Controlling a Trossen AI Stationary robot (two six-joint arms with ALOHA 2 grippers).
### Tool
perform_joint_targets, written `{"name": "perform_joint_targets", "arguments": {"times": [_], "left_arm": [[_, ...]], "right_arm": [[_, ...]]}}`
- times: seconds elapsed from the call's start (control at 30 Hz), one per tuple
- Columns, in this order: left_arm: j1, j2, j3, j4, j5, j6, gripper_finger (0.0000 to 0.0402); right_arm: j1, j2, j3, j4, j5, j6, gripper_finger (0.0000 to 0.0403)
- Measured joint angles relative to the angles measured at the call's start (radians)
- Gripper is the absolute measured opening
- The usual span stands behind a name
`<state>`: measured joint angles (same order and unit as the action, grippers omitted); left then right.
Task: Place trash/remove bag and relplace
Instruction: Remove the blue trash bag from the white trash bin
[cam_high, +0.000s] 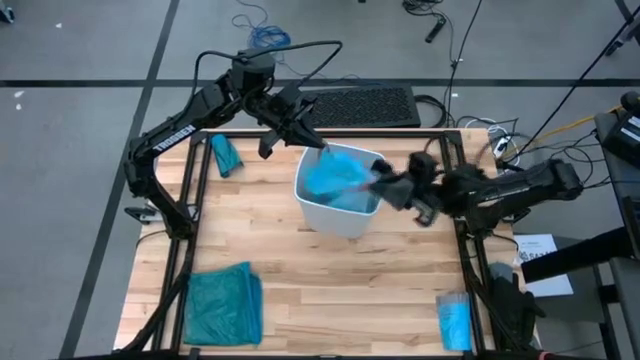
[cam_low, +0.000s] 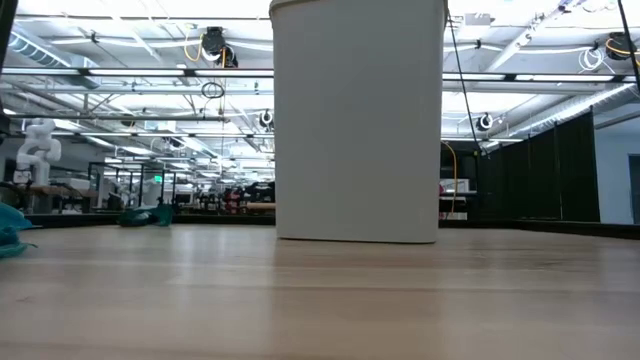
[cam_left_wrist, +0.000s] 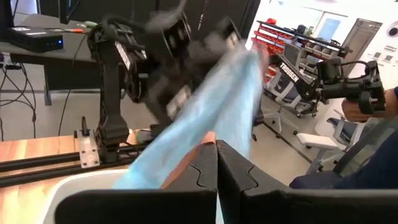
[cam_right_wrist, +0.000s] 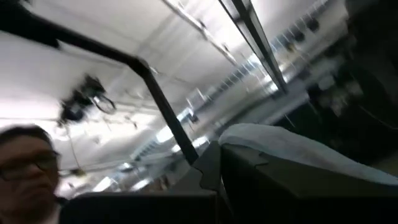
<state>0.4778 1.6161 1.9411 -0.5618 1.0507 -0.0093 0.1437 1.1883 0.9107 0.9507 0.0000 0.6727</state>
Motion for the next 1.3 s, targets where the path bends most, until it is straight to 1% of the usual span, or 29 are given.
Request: {"name": "perform_joint_targets", "arguments": {"times": [0.17, 0.3, 0.47, 0.63, 0.73, 0.9, 1.07, 1.17, 1.3], "left_arm": [[0.000, 0.000, 0.000, 0.001, 0.015, 0.000, 0.0000], [0.000, 0.000, 0.000, 0.000, 0.016, 0.000, 0.0000], [0.000, 0.000, 0.000, -0.002, 0.019, -0.009, 0.0000], [0.001, 0.000, 0.000, -0.037, 0.021, -0.011, 0.0005], [0.016, 0.000, 0.000, -0.099, 0.021, -0.010, 0.0028], [0.080, 0.000, 0.000, -0.219, 0.015, 0.015, 0.0090], [0.129, -0.006, 0.000, -0.233, 0.013, 0.017, 0.0151], [0.146, -0.027, 0.000, -0.206, 0.002, 0.019, 0.0170], [0.160, -0.059, 0.000, -0.153, -0.037, 0.018, 0.0175]], "right_arm": [[0.000, 0.010, -0.005, -0.031, 0.004, -0.003, 0.0000], [0.000, 0.001, -0.001, -0.005, 0.002, -0.003, 0.0000], [0.000, 0.007, -0.003, -0.019, 0.002, -0.005, 0.0000], [0.000, 0.006, -0.003, -0.025, 0.002, -0.005, 0.0000], [0.000, 0.005, -0.003, -0.027, 0.002, -0.004, 0.0000], [0.000, 0.005, -0.003, -0.034, 0.002, -0.004, 0.0000], [0.000, 0.005, -0.003, -0.042, 0.002, -0.004, 0.0000], [0.000, 0.005, -0.003, -0.043, 0.002, -0.004, 0.0000], [0.000, 0.005, -0.003, -0.044, 0.002, 0.004, 0.0000]]}}
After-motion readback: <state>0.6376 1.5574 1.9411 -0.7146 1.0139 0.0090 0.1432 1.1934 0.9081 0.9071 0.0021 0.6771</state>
